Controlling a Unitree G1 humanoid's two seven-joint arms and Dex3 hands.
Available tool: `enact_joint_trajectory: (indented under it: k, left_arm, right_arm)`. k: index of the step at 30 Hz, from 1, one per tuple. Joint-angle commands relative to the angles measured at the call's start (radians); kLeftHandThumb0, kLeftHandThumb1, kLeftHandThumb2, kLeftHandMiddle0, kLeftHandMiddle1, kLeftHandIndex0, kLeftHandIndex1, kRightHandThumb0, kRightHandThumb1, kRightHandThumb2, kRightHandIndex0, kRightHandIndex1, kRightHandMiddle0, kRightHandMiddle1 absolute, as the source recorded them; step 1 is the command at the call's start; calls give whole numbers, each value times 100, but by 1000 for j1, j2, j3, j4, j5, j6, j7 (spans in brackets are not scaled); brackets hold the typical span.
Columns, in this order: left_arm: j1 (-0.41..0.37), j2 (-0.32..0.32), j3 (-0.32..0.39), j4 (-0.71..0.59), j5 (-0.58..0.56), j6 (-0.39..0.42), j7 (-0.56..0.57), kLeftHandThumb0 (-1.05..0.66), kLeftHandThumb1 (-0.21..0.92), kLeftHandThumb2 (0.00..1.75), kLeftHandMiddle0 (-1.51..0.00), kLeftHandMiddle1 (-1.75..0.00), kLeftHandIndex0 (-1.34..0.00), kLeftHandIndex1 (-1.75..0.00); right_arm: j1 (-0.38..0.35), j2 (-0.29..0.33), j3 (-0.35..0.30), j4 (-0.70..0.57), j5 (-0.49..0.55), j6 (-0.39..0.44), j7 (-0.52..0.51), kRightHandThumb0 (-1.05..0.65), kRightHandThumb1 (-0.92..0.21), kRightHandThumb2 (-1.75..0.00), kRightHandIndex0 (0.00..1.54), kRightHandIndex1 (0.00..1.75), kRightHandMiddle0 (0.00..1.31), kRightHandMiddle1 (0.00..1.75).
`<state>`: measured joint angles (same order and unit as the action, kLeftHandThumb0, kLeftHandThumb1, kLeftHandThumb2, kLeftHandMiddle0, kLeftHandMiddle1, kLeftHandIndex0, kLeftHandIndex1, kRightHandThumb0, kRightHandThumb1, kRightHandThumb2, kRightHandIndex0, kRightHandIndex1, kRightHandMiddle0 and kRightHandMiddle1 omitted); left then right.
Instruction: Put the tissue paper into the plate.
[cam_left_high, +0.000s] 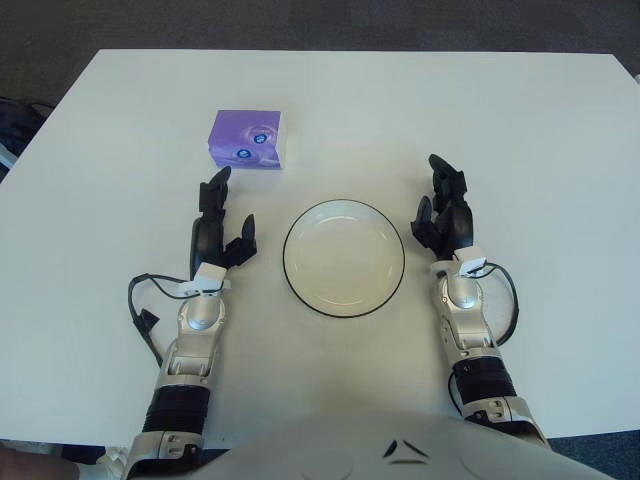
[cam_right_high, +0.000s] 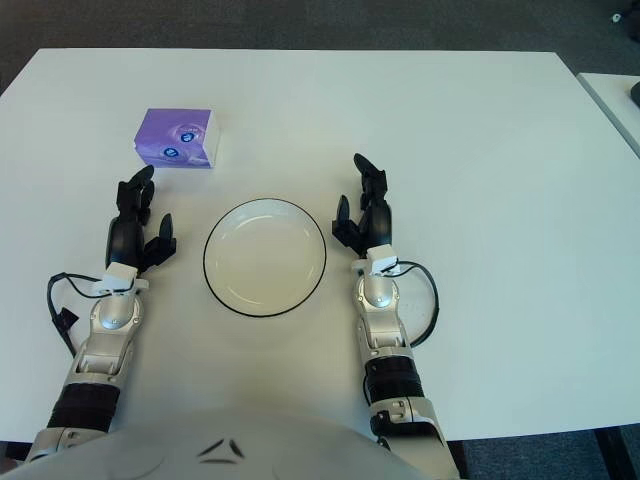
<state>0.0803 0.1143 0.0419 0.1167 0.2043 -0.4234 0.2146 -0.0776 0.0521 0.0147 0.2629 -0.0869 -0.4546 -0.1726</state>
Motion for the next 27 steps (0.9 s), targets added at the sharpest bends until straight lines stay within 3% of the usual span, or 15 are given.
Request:
enact_joint_trajectory:
  k: [1, 27]
  left_arm:
    - [71, -36, -21, 97, -9, 23, -8, -70, 92, 73, -29, -9, 0, -72]
    - [71, -30, -21, 96, -8, 17, -4, -70, 92, 75, -29, -9, 0, -70]
  right_arm:
    - [160, -17, -5, 140, -13, 58, 7, -62, -92, -83, 25, 10, 0, 60]
    - [154, -16, -5, 145, -13, 66, 9, -62, -92, -84, 25, 9, 0, 58]
